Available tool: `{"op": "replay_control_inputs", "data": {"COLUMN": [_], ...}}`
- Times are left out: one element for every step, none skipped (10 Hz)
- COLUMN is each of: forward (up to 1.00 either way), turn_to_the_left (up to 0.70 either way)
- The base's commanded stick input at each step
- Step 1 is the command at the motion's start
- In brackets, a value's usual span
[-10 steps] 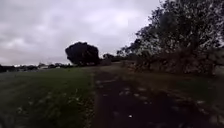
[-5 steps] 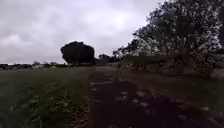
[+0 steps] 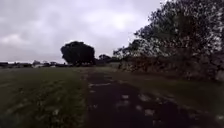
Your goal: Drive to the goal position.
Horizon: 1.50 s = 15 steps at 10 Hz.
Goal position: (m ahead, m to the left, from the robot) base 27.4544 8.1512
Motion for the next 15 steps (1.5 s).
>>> {"op": "replay_control_inputs", "data": {"forward": [0.5, 0.5, 0.5, 0.5, 0.5, 0.5, 0.5, 0.5, 0.5, 0.5, 0.5, 0.5, 0.5, 0.5, 0.5], "turn_to_the_left": [0.2, 0.25, 0.25, 0.25, 0.25, 0.25, 0.25, 0.25, 0.25, 0.25, 0.25, 0.25, 0.25, 0.25, 0.25]}}
